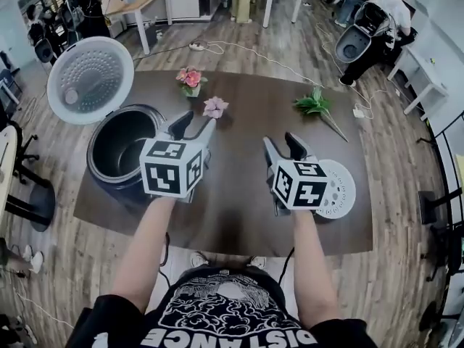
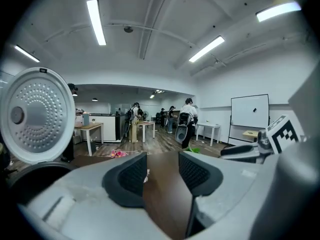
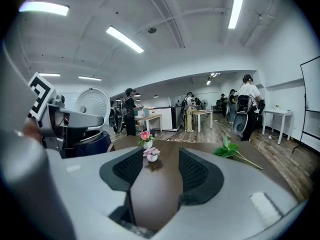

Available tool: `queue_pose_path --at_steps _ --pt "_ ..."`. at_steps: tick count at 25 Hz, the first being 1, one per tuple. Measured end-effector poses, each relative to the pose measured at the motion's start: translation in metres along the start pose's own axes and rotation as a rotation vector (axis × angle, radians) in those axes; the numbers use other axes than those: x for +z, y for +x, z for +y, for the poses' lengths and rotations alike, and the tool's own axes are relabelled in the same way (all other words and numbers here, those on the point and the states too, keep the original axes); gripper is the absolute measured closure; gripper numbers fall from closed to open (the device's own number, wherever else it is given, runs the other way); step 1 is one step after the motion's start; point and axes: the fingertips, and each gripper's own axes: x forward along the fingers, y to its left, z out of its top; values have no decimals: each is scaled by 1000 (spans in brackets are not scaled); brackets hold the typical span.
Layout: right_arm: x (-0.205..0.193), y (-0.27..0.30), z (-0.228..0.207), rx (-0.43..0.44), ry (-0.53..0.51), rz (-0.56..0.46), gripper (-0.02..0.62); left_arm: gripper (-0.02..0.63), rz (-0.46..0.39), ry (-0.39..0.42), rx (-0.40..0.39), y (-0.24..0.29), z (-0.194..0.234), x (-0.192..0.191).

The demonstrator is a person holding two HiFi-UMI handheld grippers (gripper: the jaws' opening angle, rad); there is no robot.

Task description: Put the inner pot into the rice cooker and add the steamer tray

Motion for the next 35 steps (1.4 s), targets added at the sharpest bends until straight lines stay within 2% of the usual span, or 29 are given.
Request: queue_pose_path --at_steps 14,19,26,35 --pt "-53 -94 -148 -261 117 40 357 405 147 19 -284 89 -160 -54" --pt "-81 -119 -187 -319 177 84 357 403 200 1 -360 113 -212 -77" --pt "-125 -142 -236 -367 260 130 357 403 318 -43 -414 138 -268 -124" --pt "-172 -145 -280 -336 299 205 356 403 444 -122 -405 157 -300 -175"
